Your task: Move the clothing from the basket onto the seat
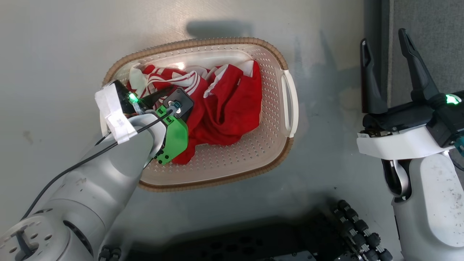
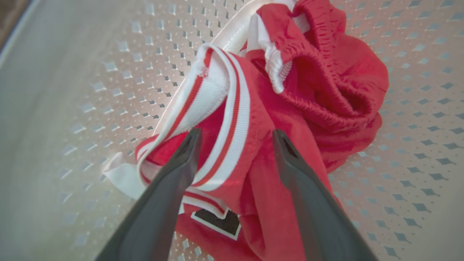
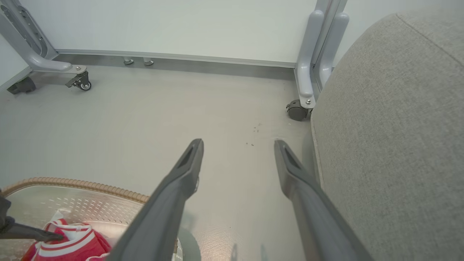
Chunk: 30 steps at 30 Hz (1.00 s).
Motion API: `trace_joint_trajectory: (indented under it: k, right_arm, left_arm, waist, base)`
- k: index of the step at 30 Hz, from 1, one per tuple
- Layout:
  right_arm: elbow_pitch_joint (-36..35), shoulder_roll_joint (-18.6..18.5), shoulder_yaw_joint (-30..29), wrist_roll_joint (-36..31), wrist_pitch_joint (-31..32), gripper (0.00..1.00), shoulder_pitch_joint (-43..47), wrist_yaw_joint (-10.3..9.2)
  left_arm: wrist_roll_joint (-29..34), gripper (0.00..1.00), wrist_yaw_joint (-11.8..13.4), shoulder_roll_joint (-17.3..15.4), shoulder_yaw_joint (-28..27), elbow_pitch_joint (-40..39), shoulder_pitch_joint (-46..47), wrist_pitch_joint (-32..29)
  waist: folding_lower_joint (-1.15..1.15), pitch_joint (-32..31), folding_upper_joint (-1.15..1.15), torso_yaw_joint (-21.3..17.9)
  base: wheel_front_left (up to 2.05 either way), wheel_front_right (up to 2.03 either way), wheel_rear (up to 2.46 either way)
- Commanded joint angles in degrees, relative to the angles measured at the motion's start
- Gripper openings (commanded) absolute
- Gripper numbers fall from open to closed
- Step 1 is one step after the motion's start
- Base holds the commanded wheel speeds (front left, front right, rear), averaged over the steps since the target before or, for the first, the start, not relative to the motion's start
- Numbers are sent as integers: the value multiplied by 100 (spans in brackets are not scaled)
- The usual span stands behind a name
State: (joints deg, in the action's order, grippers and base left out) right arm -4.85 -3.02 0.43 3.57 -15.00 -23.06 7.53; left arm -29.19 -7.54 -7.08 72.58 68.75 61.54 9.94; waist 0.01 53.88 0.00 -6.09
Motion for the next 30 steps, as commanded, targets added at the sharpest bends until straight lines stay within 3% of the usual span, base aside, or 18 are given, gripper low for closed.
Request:
trace_joint_trajectory:
  k: [1, 14, 15, 16, 17, 22, 30]
  right_arm:
    - [-35, 1, -20, 21, -27, 100, -61, -8]
    - [-96, 6, 26, 50, -27, 100, -145, -8]
    - [-99, 6, 20, 49, -27, 100, -144, -8]
    - [-103, 7, 11, 48, -27, 100, -144, -8]
    - [-103, 7, 8, 48, -27, 100, -146, -8]
    - [-62, 7, -5, 40, -27, 100, -164, -8]
    - [27, 6, -88, 91, -27, 100, -171, -8]
  left_arm:
    - [-67, 100, 9, -35, 23, -10, 107, -38]
    - [101, 100, 9, -149, 85, -338, 52, -733]
    - [163, 96, 9, -152, 85, -341, 47, -777]
    - [264, 33, 9, -166, 85, -331, 54, -815]
    - [323, 0, 9, -176, 85, -309, 64, -843]
    - [264, 0, 9, -172, 85, -236, 113, -742]
    - [-465, 0, 10, -55, 26, -76, 95, -335]
  waist:
    - [-1, 123, 0, -58]
    - [-1, 435, 0, -160]
    - [-1, 443, 0, -159]
    - [-1, 455, 0, -156]
    - [-1, 465, 0, -154]
    - [-1, 469, 0, -134]
    - [-1, 237, 0, -11]
  base:
    - [0, 0, 0]
    - [0, 0, 0]
    - [0, 0, 0]
    - [0, 0, 0]
    - [0, 0, 0]
    - [0, 0, 0]
    - [0, 0, 0]
